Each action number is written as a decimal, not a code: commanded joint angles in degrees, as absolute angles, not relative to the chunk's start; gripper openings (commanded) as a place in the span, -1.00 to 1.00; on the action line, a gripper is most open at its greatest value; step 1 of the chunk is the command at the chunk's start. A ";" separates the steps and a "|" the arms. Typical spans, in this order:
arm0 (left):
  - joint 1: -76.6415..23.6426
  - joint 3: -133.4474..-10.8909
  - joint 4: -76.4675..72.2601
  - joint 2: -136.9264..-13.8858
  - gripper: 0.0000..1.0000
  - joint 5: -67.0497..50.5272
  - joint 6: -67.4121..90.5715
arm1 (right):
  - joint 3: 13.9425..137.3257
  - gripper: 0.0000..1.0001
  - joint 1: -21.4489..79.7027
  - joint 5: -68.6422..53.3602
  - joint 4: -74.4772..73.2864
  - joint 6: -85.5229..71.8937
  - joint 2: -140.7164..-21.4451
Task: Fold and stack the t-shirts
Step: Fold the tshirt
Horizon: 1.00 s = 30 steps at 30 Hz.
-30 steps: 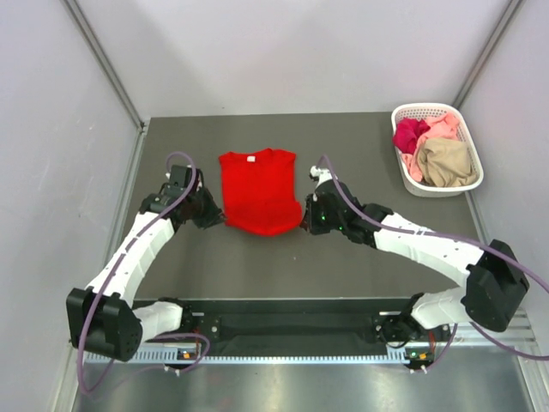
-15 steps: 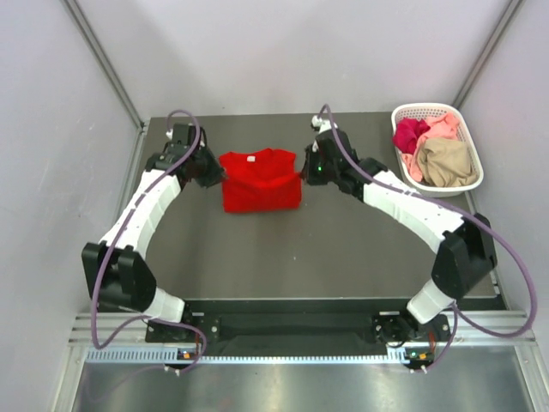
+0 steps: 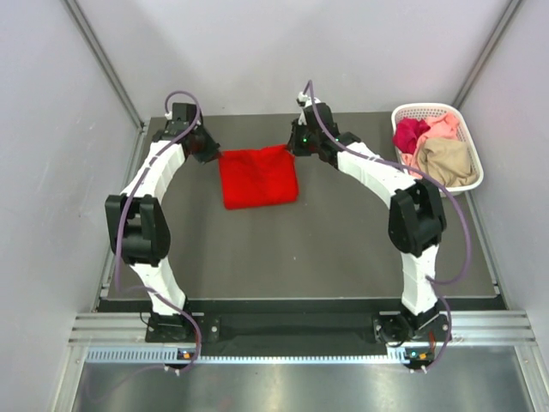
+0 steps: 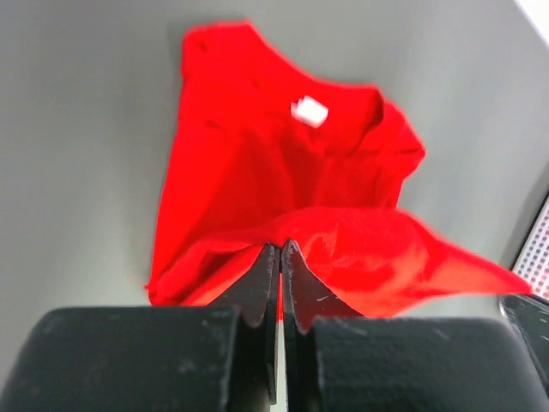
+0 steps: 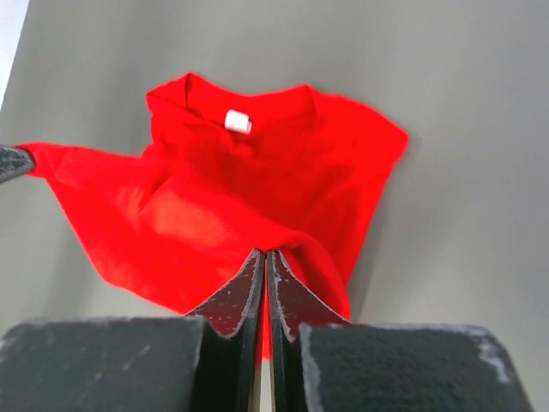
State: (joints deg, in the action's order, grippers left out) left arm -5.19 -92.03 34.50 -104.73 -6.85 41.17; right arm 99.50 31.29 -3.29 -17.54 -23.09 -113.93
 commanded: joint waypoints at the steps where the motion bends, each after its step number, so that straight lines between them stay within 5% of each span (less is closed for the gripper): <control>1: -3.61 -95.97 27.08 -106.43 -1.00 -8.70 39.20 | 105.10 -1.00 30.76 -5.28 -10.38 -21.53 -117.50; 19: -0.44 -113.80 13.45 -130.24 -0.89 -18.54 35.78 | 113.11 -1.00 25.84 -6.07 2.98 -26.10 -132.27; 23: 1.67 -122.50 21.06 -134.82 -0.73 -15.66 34.98 | 118.29 -0.32 24.87 -7.99 0.29 -26.89 -135.78; 26: 3.16 -122.26 24.34 -131.33 -0.56 -9.26 34.54 | 119.45 -0.01 23.91 -9.23 -2.71 -25.85 -135.36; 30: 3.25 -111.23 23.39 -123.06 -0.44 -5.71 32.26 | 111.57 0.02 23.20 -11.59 -4.66 -25.31 -128.78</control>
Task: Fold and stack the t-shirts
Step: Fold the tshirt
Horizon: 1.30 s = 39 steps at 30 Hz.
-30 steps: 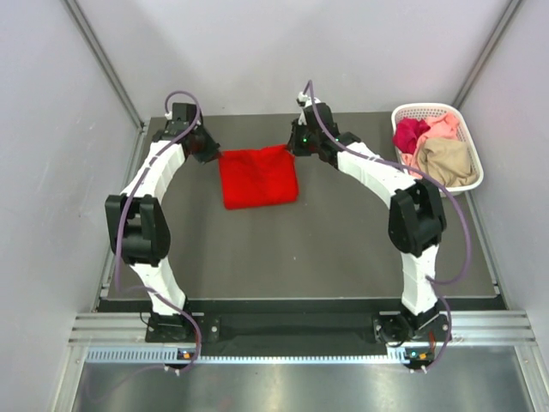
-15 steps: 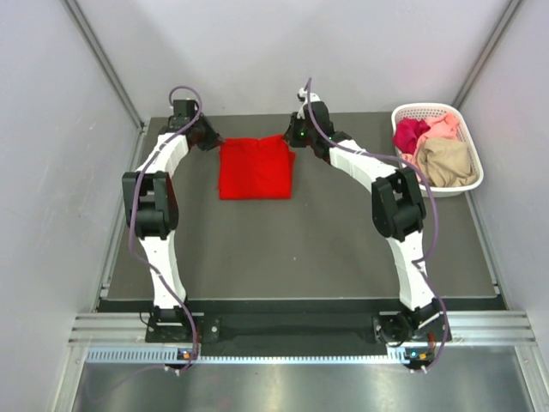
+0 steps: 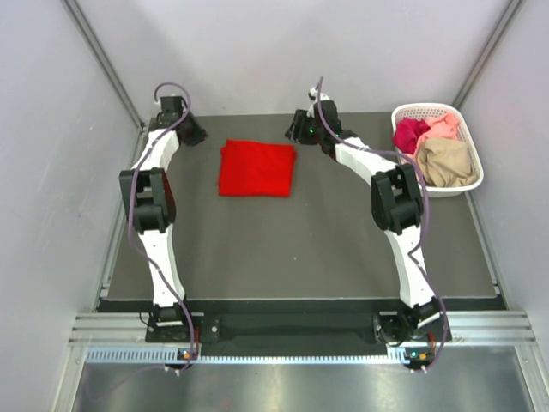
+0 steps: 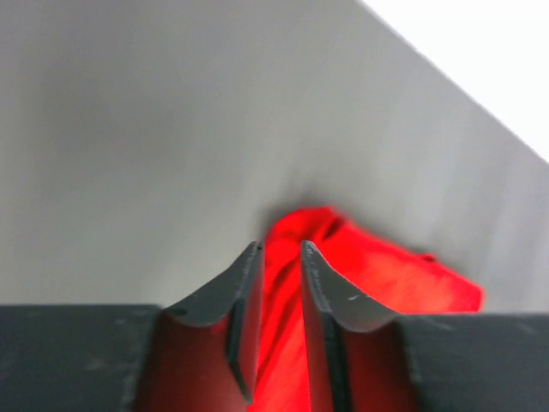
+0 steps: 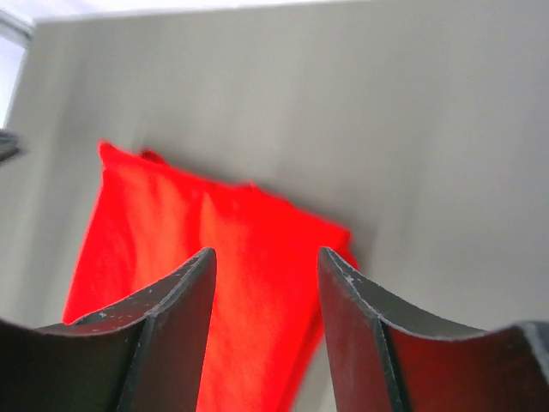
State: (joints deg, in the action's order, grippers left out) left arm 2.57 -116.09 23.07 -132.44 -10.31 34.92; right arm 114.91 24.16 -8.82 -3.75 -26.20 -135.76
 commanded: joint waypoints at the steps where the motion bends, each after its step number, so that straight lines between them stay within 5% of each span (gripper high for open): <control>1: 2.82 -109.27 23.64 -121.48 -0.40 -5.80 32.17 | 109.79 0.02 23.29 -12.65 -4.83 -25.14 -127.54; 13: -1.30 -88.68 19.52 -113.37 -0.38 -23.28 30.32 | 95.98 0.23 24.34 -25.84 -7.73 -23.03 -122.69; 24: -1.41 -82.01 28.38 -115.58 -0.39 -10.21 34.53 | 87.46 0.34 26.37 -28.47 -2.56 -24.17 -124.01; 28: -1.41 -81.74 30.40 -113.82 -0.39 -8.88 36.65 | 86.57 0.18 26.63 -28.48 -2.20 -24.26 -124.37; 31: -1.41 -85.24 32.08 -111.19 -0.37 -9.31 37.97 | 86.66 -0.45 26.63 -27.08 -4.39 -23.65 -124.01; 33: -1.41 -88.76 30.42 -110.40 -0.35 -12.46 38.14 | 86.31 -0.53 26.63 -26.98 -5.71 -23.29 -122.97; 39: -1.58 -96.75 14.78 -117.65 -0.34 -29.06 42.18 | 84.46 -0.11 26.54 -23.92 -6.85 -24.60 -118.92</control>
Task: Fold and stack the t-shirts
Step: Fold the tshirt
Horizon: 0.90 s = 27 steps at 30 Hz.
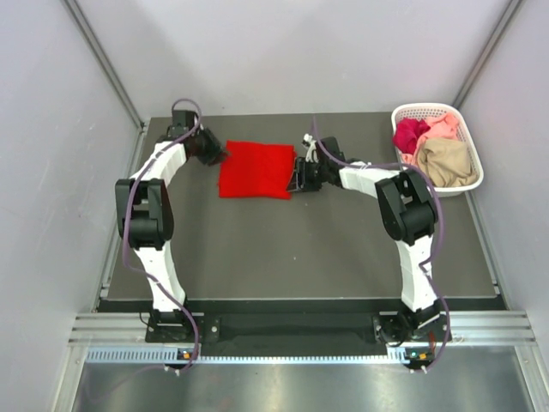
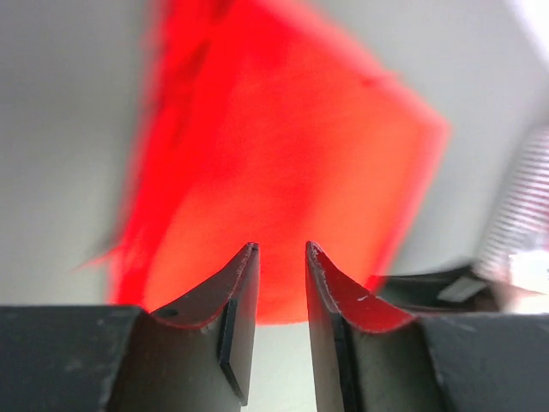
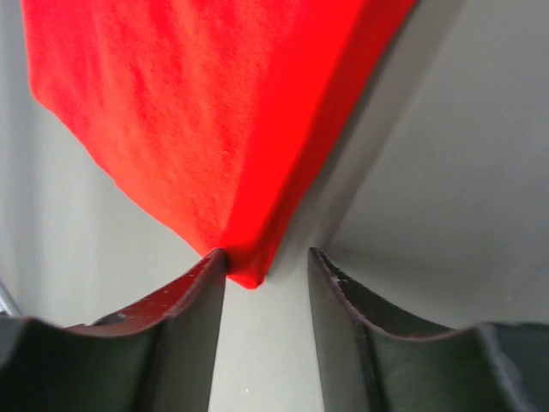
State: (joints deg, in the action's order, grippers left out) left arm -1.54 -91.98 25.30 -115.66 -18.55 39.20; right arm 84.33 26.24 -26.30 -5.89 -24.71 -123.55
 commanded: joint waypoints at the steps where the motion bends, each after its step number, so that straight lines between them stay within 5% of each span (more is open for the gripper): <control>1: -1.67 -99.38 13.46 -119.43 -0.35 -33.01 42.71 | 84.98 -0.07 26.54 -23.21 -8.16 -24.87 -118.74; 12: -0.44 -115.74 6.07 -139.38 -0.38 -34.63 43.33 | 93.68 -0.27 23.12 -27.94 5.18 -33.13 -124.18; 27: 2.46 -122.87 2.02 -146.69 -0.36 -34.10 45.79 | 104.85 -0.44 20.66 -25.40 10.02 -35.86 -137.72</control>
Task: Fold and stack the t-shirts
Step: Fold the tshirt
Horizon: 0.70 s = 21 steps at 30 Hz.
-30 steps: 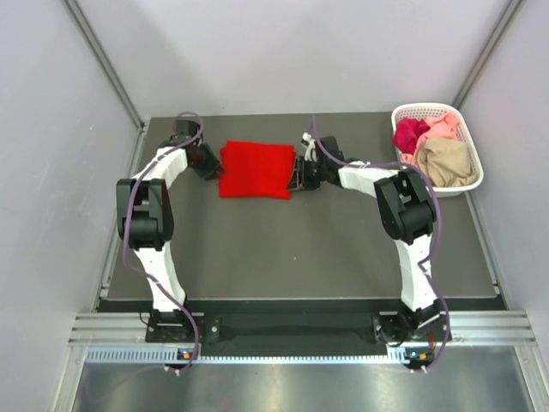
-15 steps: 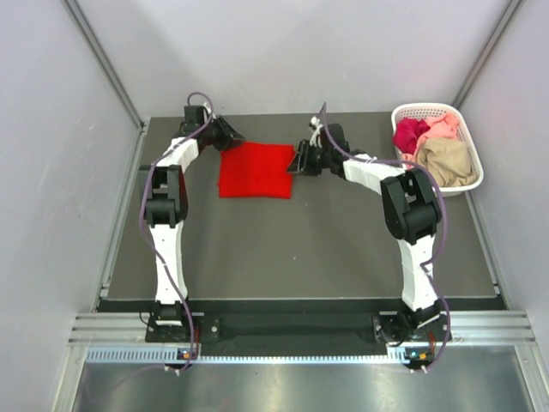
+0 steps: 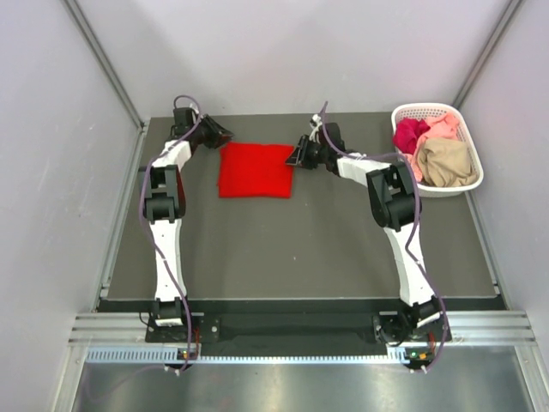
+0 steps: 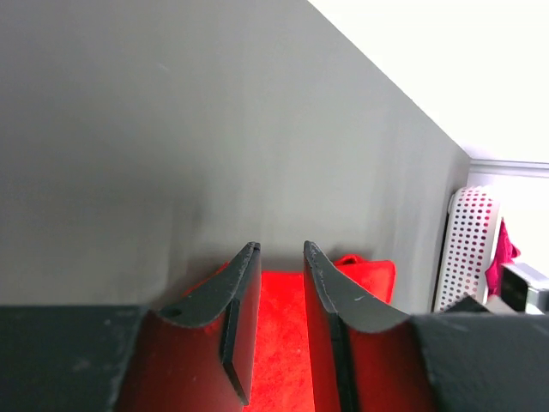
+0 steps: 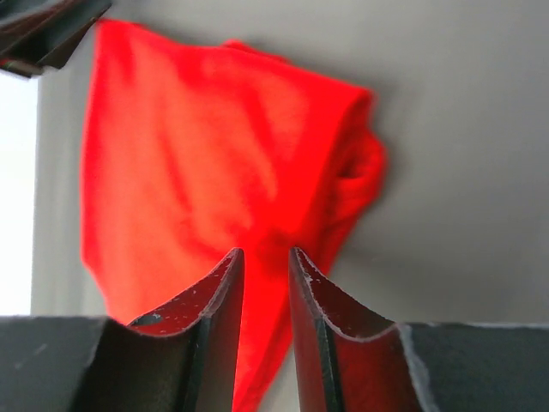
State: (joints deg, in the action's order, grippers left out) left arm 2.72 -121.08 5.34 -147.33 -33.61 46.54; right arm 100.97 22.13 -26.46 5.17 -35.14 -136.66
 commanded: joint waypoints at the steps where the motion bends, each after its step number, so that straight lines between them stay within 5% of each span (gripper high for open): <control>1: 2.46 -122.87 2.02 -146.69 -0.36 -34.28 45.70 | 105.64 -0.44 20.39 -25.05 9.50 -35.86 -138.59; 8: 3.08 -129.80 15.08 -141.96 -0.34 -35.17 38.25 | 102.49 -0.39 19.51 -24.70 8.70 -34.55 -133.61; 14: 3.08 -120.53 26.19 -121.25 -0.29 -28.66 30.33 | 93.71 -0.06 19.60 -24.17 2.99 -28.57 -118.94; 17: 2.29 -108.75 27.51 -114.45 -0.27 -26.90 27.25 | 87.47 0.37 19.77 -24.70 0.18 -27.69 -110.15; 18: 2.02 -102.98 27.68 -110.52 -0.28 -26.98 26.90 | 85.54 0.98 19.95 -24.96 0.18 -26.73 -105.60; 21: 0.18 -91.90 26.54 -102.61 -0.28 -29.36 24.27 | 79.20 0.99 20.83 -24.09 -5.00 -23.48 -99.07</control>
State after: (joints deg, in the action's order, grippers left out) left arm 2.20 -101.36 24.38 -108.25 -28.73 29.58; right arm 82.67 20.16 -24.49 -1.56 -28.18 -107.09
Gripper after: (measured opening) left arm 0.362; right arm 0.991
